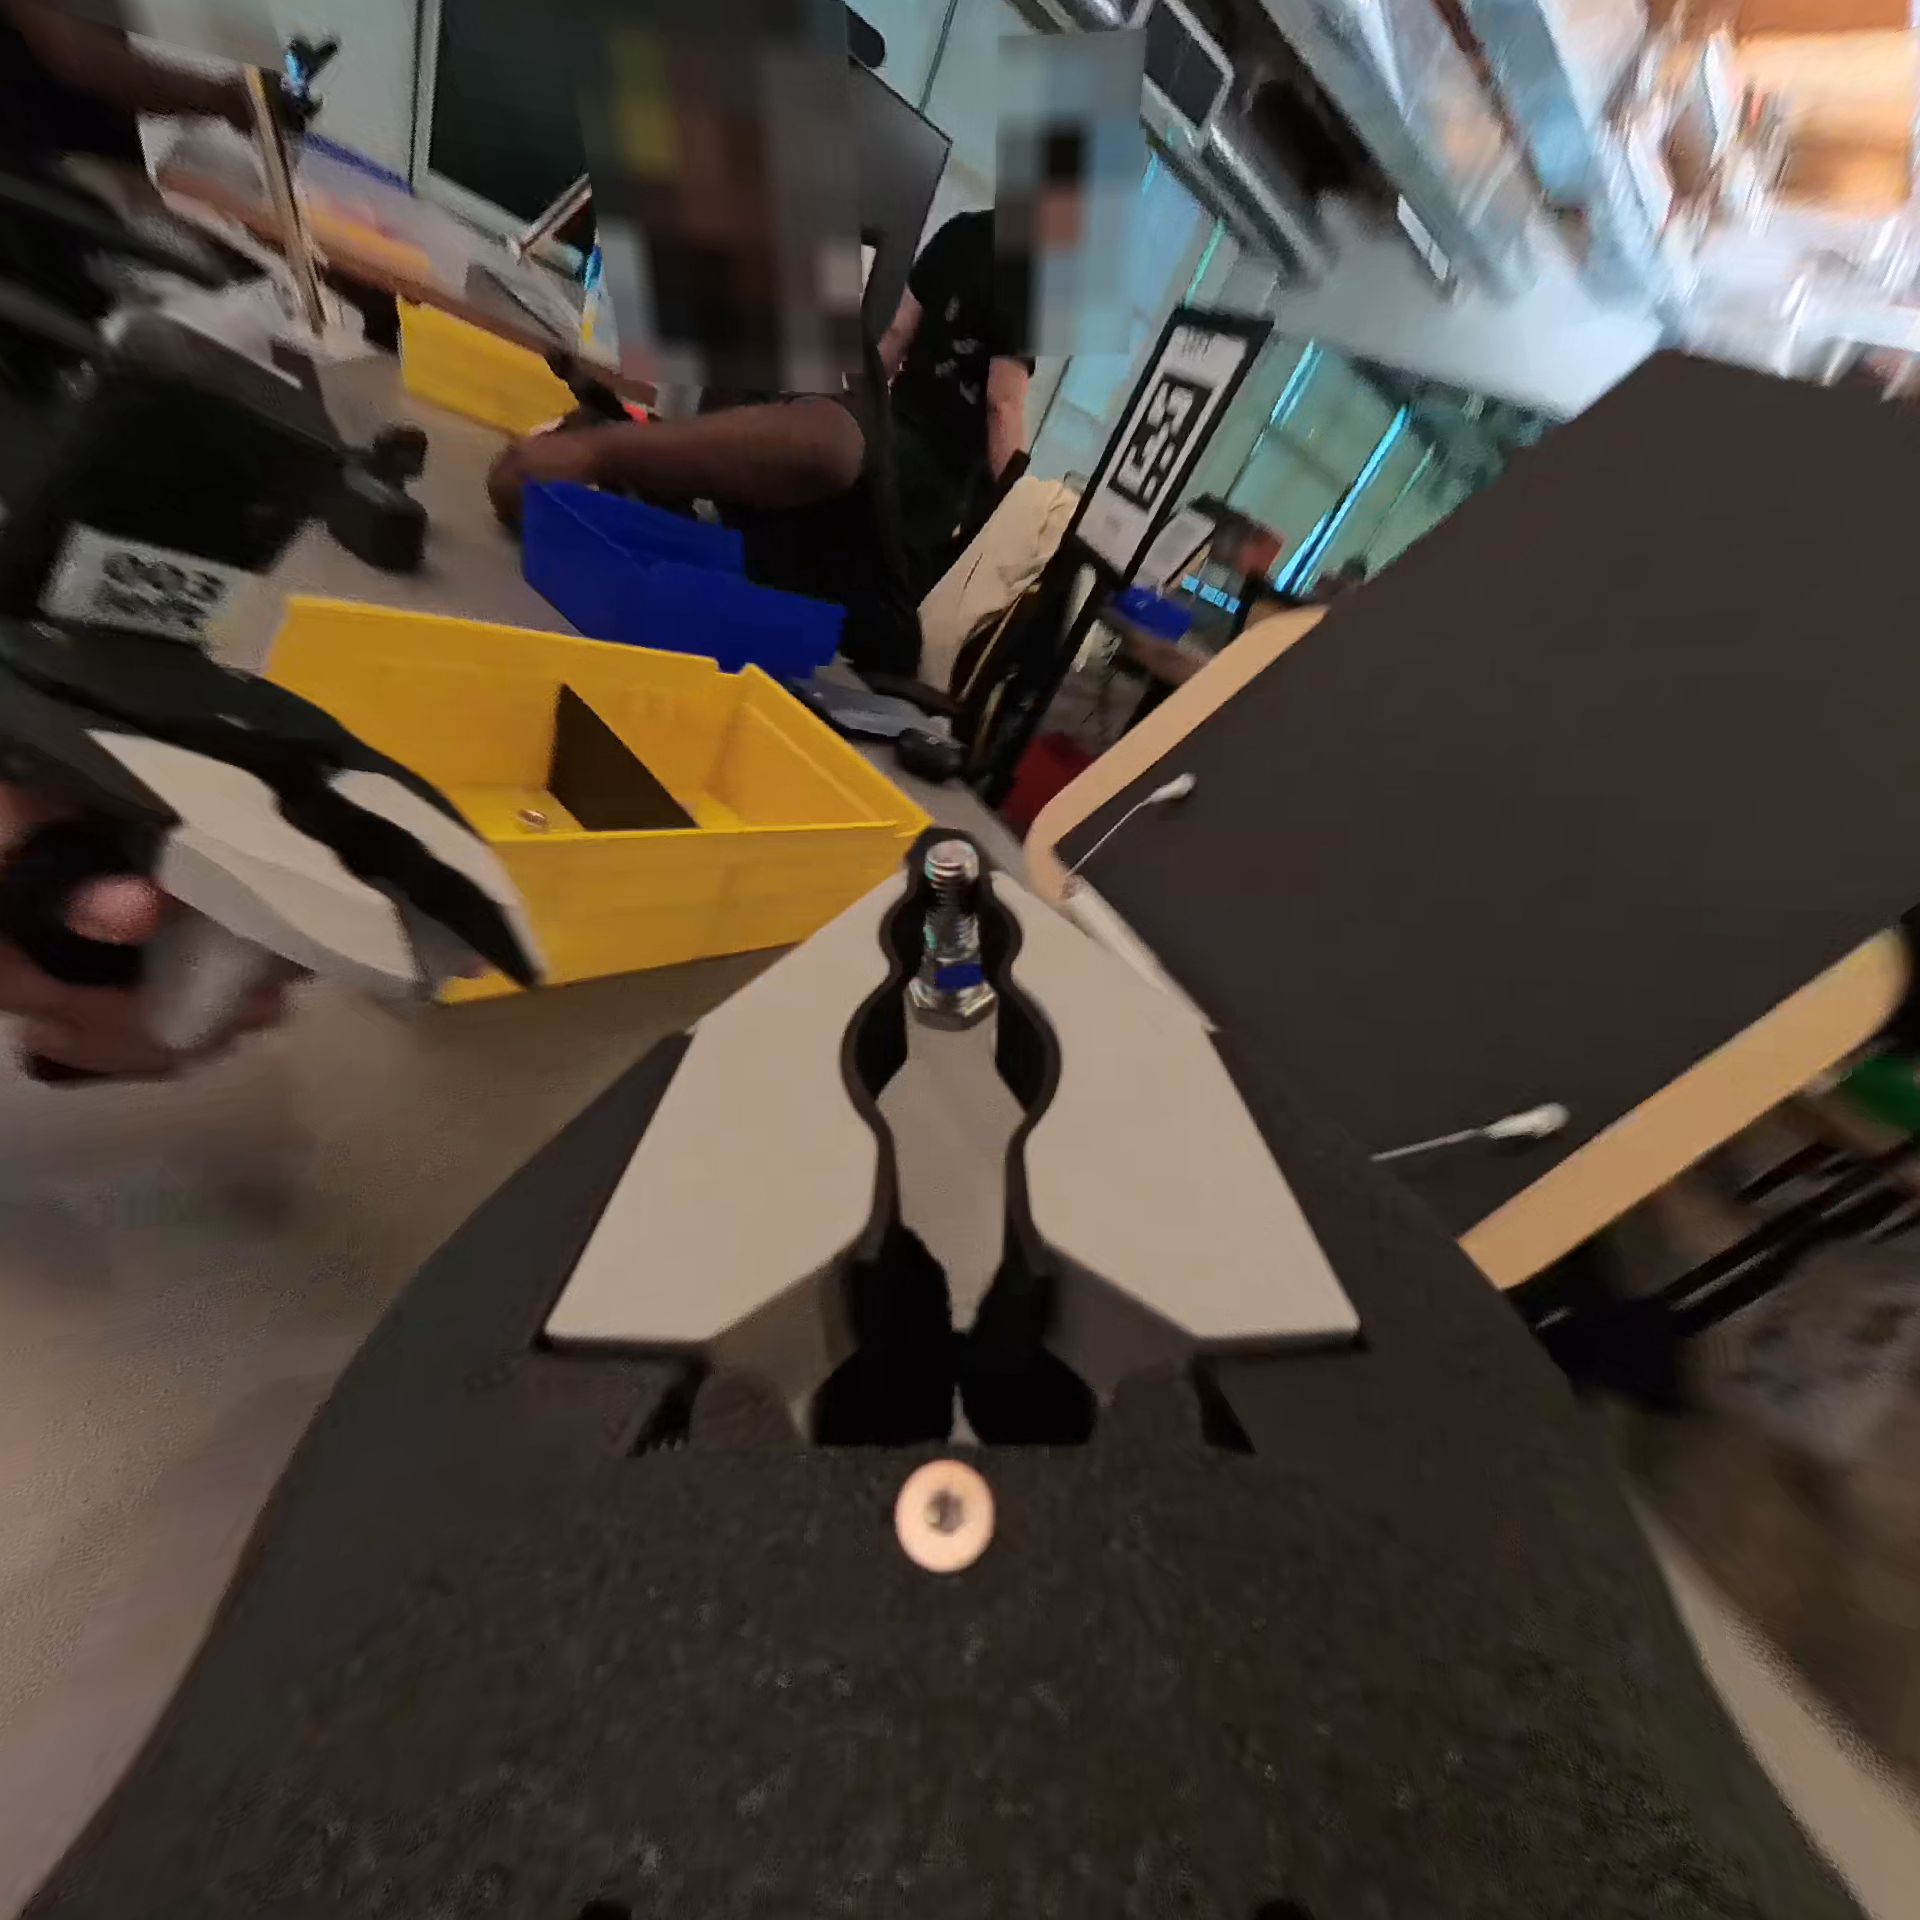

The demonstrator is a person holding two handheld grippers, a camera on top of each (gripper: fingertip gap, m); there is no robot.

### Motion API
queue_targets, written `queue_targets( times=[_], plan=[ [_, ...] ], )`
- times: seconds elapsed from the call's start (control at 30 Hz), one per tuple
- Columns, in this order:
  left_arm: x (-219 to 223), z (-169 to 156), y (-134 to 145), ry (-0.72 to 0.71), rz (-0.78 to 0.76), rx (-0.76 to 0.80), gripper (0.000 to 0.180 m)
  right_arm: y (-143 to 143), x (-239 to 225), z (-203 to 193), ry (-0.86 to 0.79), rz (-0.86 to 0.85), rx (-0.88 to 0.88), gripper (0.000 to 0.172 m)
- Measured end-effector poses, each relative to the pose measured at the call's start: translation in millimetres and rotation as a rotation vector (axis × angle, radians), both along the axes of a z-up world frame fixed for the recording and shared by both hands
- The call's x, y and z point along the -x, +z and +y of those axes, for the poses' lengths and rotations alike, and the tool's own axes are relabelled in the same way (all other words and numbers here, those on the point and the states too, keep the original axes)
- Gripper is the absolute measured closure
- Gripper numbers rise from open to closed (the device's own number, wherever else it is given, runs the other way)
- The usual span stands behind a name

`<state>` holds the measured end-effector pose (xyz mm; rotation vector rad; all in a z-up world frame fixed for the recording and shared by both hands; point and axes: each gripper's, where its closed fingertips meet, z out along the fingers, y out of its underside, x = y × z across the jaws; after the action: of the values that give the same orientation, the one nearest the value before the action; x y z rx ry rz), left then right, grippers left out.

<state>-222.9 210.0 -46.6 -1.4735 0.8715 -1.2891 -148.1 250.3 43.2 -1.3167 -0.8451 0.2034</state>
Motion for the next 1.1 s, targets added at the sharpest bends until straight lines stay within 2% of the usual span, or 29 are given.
queue_targets(
  times=[0.1, 0.23, 0.33, 0.4, 0.57, 0.8, 0.9, 1.1],
  plan=[
    [11.6, -9.5, -17.7, 0.03, 0.053, 0.004, 0.15, 27.3, -26.7, -2.0, -0.003, -0.135, -0.128, 0.163],
    [28.2, -17.3, -26.2, 0.092, 0.093, 0.029, 0.15, 34.0, -88.6, 10.2, -0.113, -0.189, 0.003, 0.163],
    [35.2, -27.9, -24.2, 0.091, 0.076, 0.041, 0.15, 21.9, -134.2, 13.3, -0.202, -0.207, 0.114, 0.162],
    [36.7, -30.0, -25.2, 0.102, 0.081, 0.023, 0.15, 2.8, -164.0, 16.0, -0.286, -0.256, 0.182, 0.162],
    [36.0, -21.5, -37.5, 0.133, 0.171, -0.055, 0.15, -82.2, -226.4, 8.4, -0.449, -0.394, 0.614, 0.162],
    [41.4, -19.7, -33.7, 0.143, 0.151, -0.059, 0.15, -181.4, -271.6, -52.6, -0.577, -0.623, 1.231, 0.162],
    [39.0, -22.2, -35.2, 0.128, 0.165, -0.071, 0.15, -204.9, -282.0, -66.8, -0.623, -0.666, 1.375, 0.162],
    [32.1, -27.9, -39.1, 0.083, 0.183, -0.075, 0.15, -220.6, -299.6, -77.8, -0.706, -0.772, 1.46, 0.162]
  ],
)
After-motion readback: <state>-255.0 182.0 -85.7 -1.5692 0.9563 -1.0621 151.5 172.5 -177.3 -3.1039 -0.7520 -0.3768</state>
